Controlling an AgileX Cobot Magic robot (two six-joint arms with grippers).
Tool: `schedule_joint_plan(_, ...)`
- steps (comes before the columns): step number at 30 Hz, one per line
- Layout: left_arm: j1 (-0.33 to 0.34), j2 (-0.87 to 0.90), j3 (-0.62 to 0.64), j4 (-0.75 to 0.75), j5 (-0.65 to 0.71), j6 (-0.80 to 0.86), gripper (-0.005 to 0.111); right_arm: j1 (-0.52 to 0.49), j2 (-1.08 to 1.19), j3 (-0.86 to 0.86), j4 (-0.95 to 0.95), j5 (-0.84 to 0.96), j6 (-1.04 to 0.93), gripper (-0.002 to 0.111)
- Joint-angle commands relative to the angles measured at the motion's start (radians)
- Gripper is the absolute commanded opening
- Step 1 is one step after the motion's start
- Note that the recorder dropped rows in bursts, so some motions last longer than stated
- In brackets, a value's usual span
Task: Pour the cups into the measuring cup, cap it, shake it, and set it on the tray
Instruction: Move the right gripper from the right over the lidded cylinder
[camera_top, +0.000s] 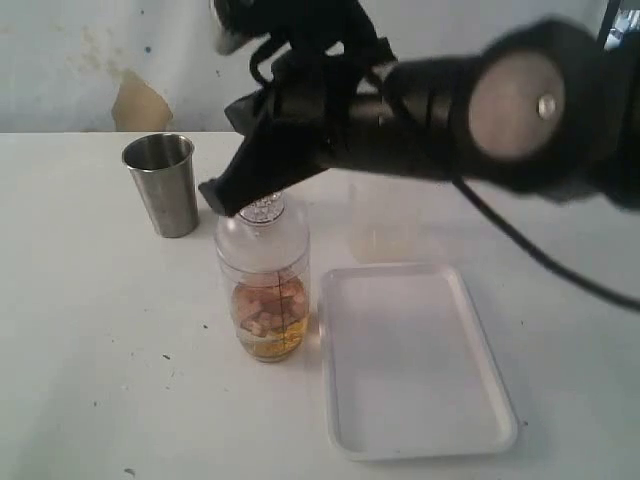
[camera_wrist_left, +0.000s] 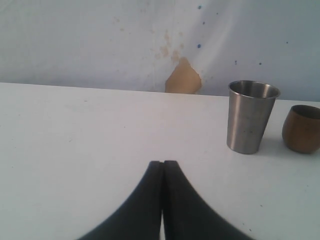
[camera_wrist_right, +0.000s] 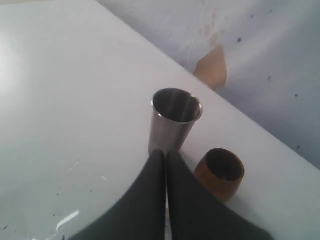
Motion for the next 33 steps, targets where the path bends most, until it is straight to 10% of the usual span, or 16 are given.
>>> schedule_joint_plan(1,-0.001,-0.004,0.005,0.001,-0.01,0.0,0.0,0.072,0.0,0.158,0.001,-0.217,-0.002,0.0)
schedule_joint_plan(33,-0.001,-0.004,0.005,0.001,-0.01,0.0,0.0,0.021,0.065,0.083,0.042,-0.111,0.059,0.0)
